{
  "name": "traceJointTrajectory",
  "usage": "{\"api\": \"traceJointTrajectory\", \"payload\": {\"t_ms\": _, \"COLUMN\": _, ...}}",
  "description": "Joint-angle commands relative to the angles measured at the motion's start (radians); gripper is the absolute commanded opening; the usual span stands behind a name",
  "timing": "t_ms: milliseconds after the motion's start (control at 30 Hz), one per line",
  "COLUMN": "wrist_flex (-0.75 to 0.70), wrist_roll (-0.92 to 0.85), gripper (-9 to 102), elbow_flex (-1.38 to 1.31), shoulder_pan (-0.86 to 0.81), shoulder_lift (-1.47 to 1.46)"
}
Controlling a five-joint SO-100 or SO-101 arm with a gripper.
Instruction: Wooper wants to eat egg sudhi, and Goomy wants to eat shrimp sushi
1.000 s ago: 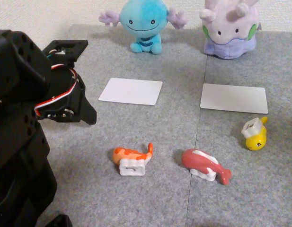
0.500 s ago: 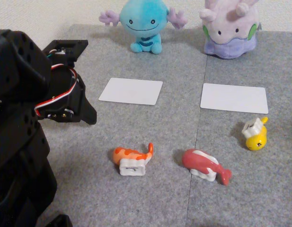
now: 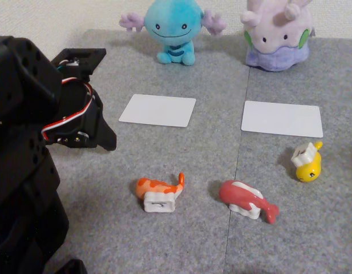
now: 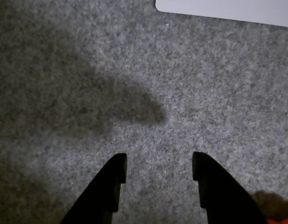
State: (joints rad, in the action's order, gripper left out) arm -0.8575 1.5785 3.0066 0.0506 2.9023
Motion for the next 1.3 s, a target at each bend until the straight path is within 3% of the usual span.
{"api": "traceJointTrajectory", "payload": {"t_ms": 0, "wrist_flex": 0.012, "wrist_roll": -0.006, "gripper": 16, "elbow_flex": -0.005, "shoulder_pan": 0.003, "shoulder_lift": 0.008}}
{"api": "traceJointTrajectory", "payload": {"t_ms": 1100, "wrist_flex": 0.017, "wrist_roll": -0.009, "gripper": 17, "elbow_flex": -0.005, "shoulder_pan": 0.02, "shoulder_lift": 0.008}}
{"api": "traceJointTrajectory", "payload": {"t_ms": 1267, "wrist_flex": 0.163, "wrist_roll": -0.129, "gripper": 17, "elbow_flex": -0.005, "shoulder_pan": 0.0, "shoulder_lift": 0.008}}
